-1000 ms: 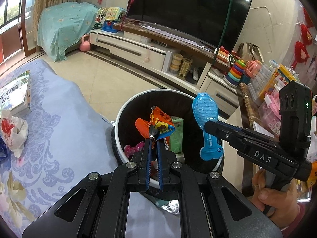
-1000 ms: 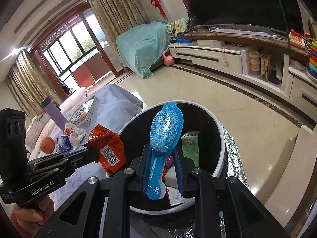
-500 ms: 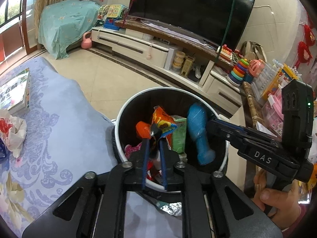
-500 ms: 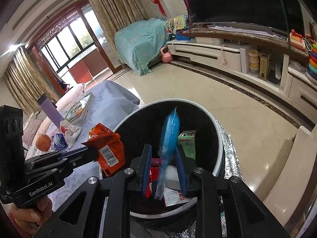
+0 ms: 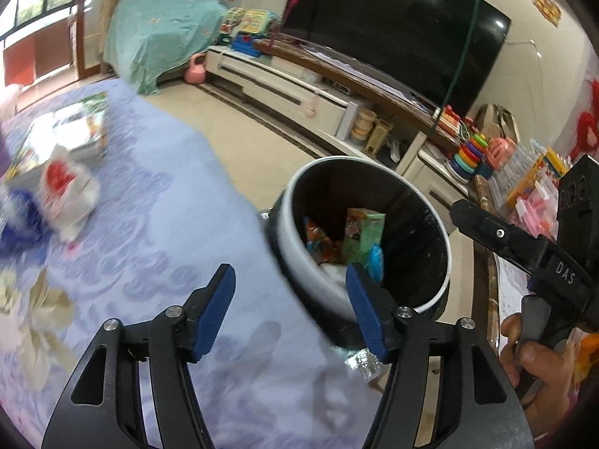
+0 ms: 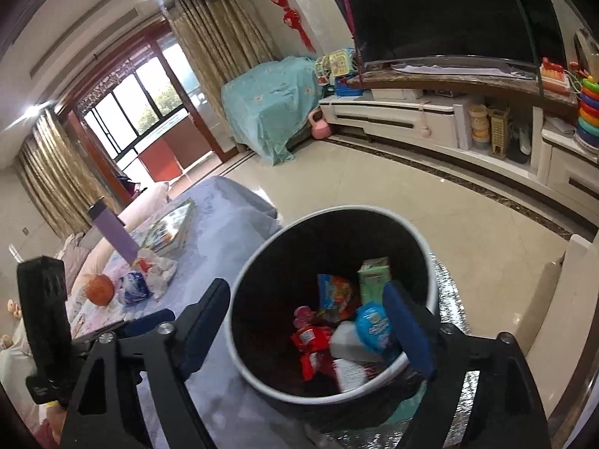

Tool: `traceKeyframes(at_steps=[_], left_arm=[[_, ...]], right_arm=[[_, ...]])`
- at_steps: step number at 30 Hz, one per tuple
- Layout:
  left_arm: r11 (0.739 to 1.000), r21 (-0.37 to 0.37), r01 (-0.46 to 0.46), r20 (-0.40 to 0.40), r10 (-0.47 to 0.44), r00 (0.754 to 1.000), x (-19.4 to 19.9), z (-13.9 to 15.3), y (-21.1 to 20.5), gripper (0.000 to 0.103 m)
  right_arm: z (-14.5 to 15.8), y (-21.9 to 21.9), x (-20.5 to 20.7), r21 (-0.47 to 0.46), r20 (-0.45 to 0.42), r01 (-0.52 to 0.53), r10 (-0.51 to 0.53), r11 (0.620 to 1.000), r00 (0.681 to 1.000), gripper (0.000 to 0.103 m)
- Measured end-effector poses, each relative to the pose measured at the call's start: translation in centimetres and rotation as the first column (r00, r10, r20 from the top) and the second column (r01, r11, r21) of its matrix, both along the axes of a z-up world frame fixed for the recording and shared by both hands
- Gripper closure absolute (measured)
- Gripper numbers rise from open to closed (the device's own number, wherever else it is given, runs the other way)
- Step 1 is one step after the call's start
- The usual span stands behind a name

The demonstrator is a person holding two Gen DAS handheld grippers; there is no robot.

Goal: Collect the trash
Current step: 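Open both tools to drop the blue brush and orange wrapper into the bin, then move both open tools back toward the blue bag and white-red bag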

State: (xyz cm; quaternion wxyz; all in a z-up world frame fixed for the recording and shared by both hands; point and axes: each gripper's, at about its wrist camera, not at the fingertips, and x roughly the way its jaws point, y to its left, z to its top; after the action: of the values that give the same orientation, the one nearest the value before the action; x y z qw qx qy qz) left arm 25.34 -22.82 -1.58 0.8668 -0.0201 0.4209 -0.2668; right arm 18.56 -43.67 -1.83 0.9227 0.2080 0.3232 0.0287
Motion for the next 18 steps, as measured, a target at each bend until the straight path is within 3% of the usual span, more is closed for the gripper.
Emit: traceKeyframes(at_steps=[8, 18], left_arm=[[0.99, -0.03, -0.138, -0.019, 0.137, 0.99, -1.3, -1.1, 7.9, 0.036], [0.957, -0.041, -0.287, -0.041, 0.286, 0.957, -2.4, -2.3, 16.9, 0.035]], right_arm=[[0.0, 4.4, 0.2, 0.021, 0.018, -0.075, 0.075, 0.997, 0.997, 0.014], [-0.7, 10.3, 1.3, 0.01, 0.0, -0.187, 0.187, 0.982, 0.982, 0.014]])
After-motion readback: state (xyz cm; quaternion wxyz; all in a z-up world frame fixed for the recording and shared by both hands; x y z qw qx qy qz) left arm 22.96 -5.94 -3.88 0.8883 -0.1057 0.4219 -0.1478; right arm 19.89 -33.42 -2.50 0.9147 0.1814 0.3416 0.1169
